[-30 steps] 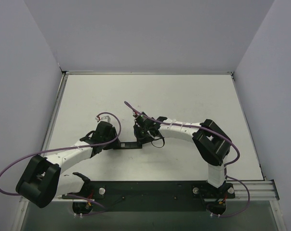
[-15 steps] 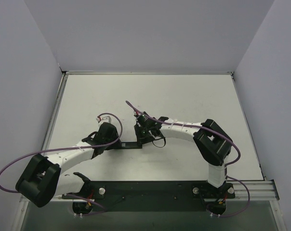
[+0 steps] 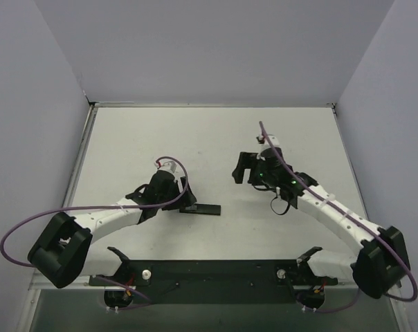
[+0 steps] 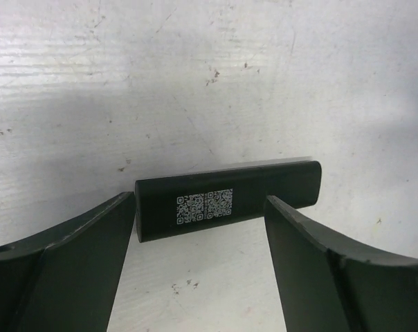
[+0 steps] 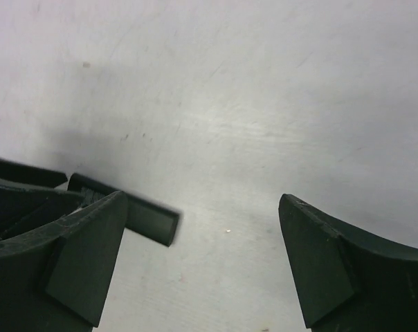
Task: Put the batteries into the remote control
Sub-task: Load the battery cover into the remote control, then reset both arms
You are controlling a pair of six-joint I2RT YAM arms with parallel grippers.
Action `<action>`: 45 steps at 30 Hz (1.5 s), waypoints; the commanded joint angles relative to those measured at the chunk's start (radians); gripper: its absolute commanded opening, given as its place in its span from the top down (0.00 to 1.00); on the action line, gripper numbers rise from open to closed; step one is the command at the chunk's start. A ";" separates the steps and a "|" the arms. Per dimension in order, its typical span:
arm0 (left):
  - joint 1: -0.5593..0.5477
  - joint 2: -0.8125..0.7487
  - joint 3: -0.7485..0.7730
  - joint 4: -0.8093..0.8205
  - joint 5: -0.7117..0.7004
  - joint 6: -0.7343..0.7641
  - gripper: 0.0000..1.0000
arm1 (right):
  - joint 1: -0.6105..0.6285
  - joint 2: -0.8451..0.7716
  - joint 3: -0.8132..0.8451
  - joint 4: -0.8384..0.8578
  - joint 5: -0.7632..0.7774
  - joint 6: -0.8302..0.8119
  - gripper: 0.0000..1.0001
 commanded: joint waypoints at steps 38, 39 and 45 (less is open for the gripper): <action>0.269 -1.378 0.009 -0.355 -0.537 0.483 0.03 | -0.170 -1.162 -0.319 -0.040 0.594 -0.413 0.00; 0.273 -1.379 0.009 -0.355 -0.546 0.483 0.03 | -0.169 -1.168 -0.323 -0.037 0.594 -0.416 0.00; 0.288 -1.382 0.004 -0.352 -0.563 0.488 0.03 | -0.164 -1.219 -0.352 -0.008 0.592 -0.441 0.00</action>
